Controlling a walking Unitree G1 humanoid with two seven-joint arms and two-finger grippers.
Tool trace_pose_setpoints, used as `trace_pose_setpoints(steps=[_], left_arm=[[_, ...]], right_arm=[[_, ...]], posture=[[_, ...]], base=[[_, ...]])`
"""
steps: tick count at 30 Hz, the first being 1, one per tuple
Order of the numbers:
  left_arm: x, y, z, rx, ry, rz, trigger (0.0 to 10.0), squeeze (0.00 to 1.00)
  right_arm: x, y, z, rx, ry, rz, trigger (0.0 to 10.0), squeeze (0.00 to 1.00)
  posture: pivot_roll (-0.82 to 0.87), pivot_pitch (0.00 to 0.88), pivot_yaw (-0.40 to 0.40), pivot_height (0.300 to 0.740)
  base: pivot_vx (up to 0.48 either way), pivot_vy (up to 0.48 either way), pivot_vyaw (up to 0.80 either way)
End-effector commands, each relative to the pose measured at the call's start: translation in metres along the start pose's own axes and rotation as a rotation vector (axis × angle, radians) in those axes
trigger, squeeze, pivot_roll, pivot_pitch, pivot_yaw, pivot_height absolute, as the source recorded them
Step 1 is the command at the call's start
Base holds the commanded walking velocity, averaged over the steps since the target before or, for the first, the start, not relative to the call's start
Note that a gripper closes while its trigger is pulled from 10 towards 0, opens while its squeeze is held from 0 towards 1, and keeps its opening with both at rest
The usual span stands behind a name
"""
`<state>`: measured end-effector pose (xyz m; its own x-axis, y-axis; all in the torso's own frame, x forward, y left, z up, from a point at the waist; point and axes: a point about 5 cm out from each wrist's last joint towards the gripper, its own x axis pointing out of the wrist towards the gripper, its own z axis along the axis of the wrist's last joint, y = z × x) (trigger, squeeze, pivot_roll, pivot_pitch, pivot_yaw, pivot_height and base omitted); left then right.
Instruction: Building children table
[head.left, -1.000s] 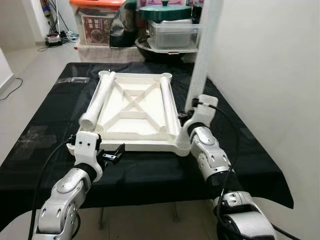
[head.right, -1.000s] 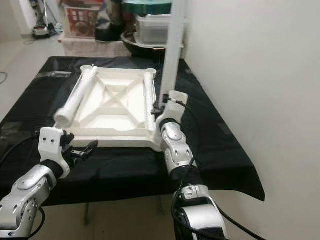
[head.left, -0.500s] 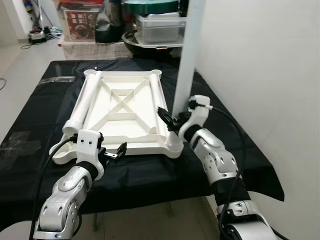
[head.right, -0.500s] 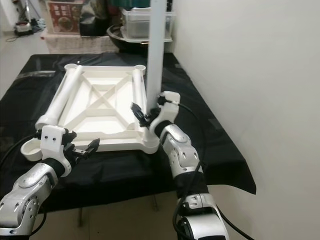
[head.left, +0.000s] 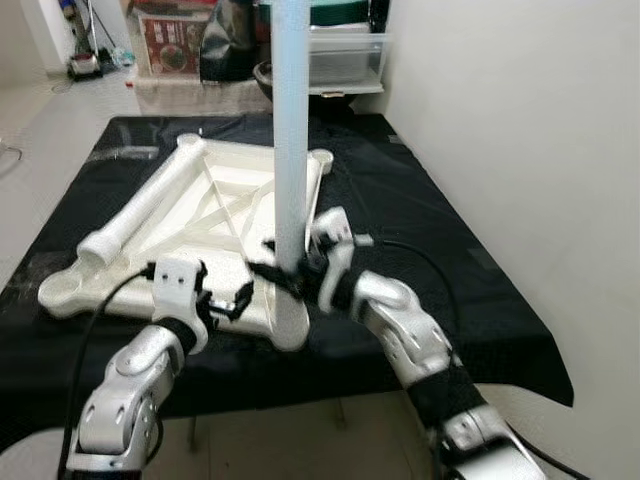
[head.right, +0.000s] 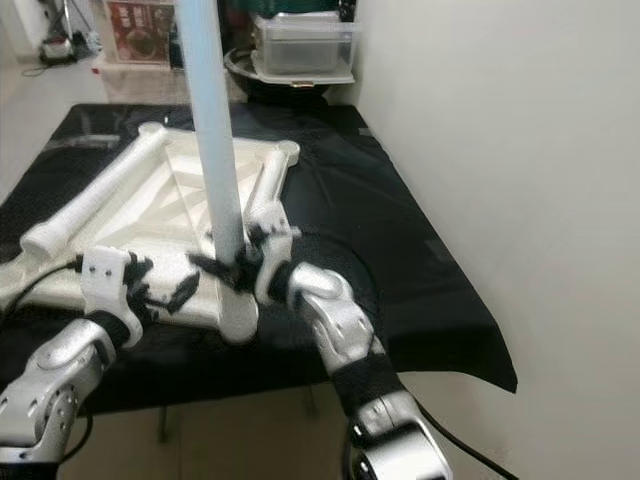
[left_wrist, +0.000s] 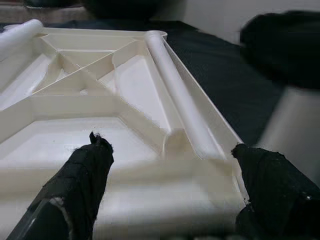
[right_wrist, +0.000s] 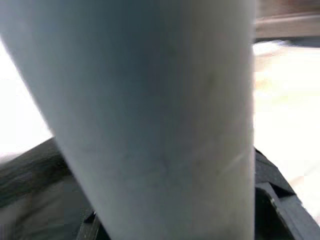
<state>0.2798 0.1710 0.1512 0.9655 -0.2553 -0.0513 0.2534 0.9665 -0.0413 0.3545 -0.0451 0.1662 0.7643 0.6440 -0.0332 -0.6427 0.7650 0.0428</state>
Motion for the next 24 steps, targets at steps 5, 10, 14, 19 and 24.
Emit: trace_pose_setpoints(steps=[5, 10, 14, 19, 24], left_arm=[[-0.001, 0.001, -0.003, -0.031, 0.005, 0.003, 10.0, 0.0], [0.0, 0.0, -0.004, -0.022, 0.01, -0.002, 10.0, 0.0], [0.001, 0.0, -0.004, -0.012, 0.014, -0.011, 10.0, 0.0], [0.001, -0.001, -0.003, -0.005, 0.011, -0.016, 10.0, 0.0], [0.002, 0.001, -0.002, -0.024, 0.001, -0.008, 10.0, 0.0]], right_arm=[[-0.049, -0.082, -0.046, 0.161, 0.203, -0.787, 0.0, 0.0], [-0.059, -0.078, -0.044, 0.133, 0.178, -0.829, 0.0, 0.0], [-0.045, -0.052, -0.038, 0.167, 0.127, -0.625, 10.0, 0.0], [-0.02, -0.041, -0.006, 0.157, -0.012, -0.341, 10.0, 0.86], [-0.011, -0.027, 0.013, 0.142, -0.079, -0.016, 10.0, 0.0]], posture=[[0.08, 0.0, -0.087, 0.74], [0.06, 0.0, -0.072, 0.74], [0.05, 0.0, -0.07, 0.74], [0.06, 0.0, -0.081, 0.74], [0.06, 0.0, -0.082, 0.74]], base=[[0.0, 0.0, 0.0], [0.0, 0.0, 0.0], [0.0, 0.0, 0.0], [0.0, 0.0, 0.0], [0.0, 0.0, 0.0]])
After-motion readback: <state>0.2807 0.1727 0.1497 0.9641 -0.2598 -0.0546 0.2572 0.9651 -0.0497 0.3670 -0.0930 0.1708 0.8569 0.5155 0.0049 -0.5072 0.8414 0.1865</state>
